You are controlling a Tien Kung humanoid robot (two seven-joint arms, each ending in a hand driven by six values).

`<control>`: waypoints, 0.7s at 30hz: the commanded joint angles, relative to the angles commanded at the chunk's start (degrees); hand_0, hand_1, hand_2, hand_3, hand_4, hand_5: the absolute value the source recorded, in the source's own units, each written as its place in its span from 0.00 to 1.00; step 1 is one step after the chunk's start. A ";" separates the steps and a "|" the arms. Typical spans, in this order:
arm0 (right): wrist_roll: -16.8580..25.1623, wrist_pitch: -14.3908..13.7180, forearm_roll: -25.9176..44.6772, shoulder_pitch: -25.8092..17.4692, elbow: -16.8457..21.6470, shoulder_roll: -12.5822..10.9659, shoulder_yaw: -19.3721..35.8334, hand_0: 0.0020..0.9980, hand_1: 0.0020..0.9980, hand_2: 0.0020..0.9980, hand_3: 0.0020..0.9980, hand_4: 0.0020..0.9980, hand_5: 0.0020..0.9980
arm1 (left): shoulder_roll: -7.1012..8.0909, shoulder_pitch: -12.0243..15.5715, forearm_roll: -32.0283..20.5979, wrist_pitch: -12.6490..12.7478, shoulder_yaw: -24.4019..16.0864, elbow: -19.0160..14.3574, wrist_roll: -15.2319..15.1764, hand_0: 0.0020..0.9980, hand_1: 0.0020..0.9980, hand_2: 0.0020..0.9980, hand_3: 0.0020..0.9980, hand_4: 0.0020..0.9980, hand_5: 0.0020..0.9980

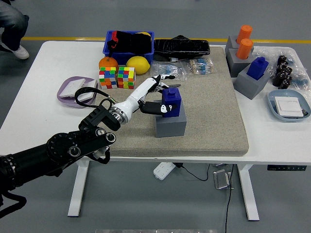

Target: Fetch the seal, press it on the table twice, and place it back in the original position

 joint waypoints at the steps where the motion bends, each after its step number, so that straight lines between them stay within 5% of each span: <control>1: 0.00 0.00 0.01 0.02 0.00 0.00 -0.01 0.77 0.68 0.69 0.63 0.71 0.35 | 0.07 -0.01 0.09 0.02 -0.24 -0.12 -0.10 0.72 0.39 0.40 0.86 0.63 0.00; 13: 0.00 0.05 0.02 0.00 -0.02 0.12 0.36 0.77 0.68 0.69 0.63 0.71 0.34 | 2.13 -0.72 1.28 -0.02 -3.51 -2.31 -0.80 0.72 0.40 0.40 0.86 0.64 0.00; 21: -0.02 0.05 -0.10 -0.15 -0.03 0.00 0.61 0.77 0.68 0.69 0.63 0.71 0.34 | 5.73 -1.35 1.55 -0.04 -5.52 -0.86 -1.09 0.72 0.40 0.40 0.85 0.64 0.00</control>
